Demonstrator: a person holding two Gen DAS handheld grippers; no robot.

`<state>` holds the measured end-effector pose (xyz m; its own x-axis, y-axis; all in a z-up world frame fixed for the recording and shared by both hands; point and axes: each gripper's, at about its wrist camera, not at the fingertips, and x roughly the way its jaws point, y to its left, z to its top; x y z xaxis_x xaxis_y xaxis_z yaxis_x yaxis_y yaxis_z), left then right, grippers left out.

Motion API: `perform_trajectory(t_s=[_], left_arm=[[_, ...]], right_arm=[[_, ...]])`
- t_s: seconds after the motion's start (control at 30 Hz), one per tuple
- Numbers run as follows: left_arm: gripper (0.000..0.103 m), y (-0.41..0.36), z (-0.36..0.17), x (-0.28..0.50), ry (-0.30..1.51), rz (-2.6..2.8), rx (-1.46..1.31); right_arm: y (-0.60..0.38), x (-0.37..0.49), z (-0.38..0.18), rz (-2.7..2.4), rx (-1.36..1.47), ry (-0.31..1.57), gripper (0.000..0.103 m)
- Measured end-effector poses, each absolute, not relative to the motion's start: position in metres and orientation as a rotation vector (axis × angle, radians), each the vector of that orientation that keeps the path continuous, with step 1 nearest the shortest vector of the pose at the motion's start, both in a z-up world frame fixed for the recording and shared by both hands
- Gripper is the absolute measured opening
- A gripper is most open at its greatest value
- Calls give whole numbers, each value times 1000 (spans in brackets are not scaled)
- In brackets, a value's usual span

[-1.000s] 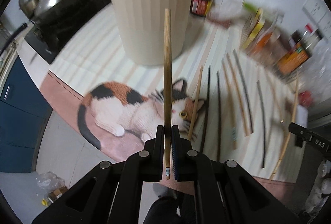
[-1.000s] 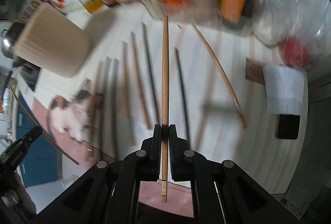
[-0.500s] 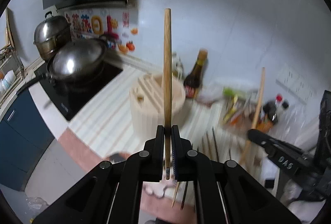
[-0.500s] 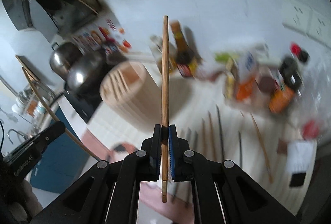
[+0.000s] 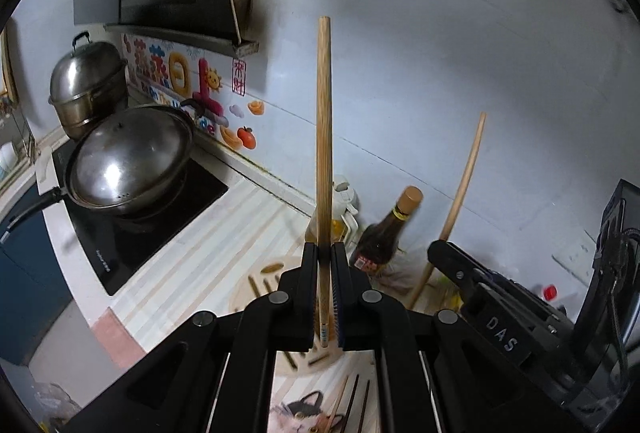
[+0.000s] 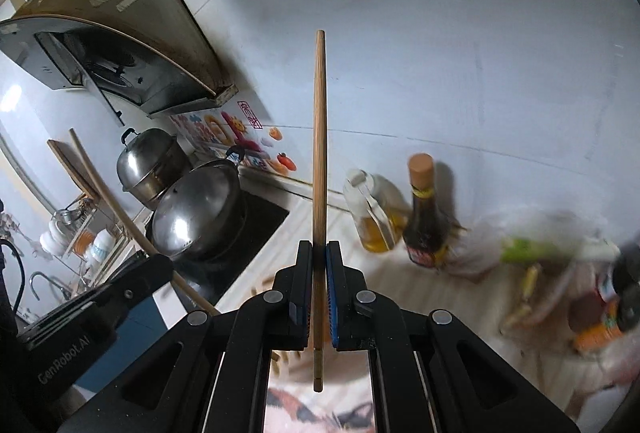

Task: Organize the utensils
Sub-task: 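Lower both chopsticks into the holder slots and open both tools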

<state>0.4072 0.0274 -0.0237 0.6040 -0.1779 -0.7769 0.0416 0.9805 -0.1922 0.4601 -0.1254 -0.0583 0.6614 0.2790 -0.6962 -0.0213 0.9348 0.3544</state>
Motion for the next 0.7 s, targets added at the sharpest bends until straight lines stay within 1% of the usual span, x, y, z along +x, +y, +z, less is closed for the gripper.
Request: perform_trajectory(t_s=[0.2,0.3,0.47,0.7], left_arm=[[4,30,-56,443,969,-98,-203],[4,30,-71,450,1003,-96,-218],[4,29,-92,449,1064,-124,-243],[4,29,-104,436,1128,-185,-259]], right_arm=[[-115,505,-92,201,344,849,7],[-114,513,-110,207,345,882,7],[-117,512,-137,220,361,930,7],[-114,498,-144,280,326,966,7]])
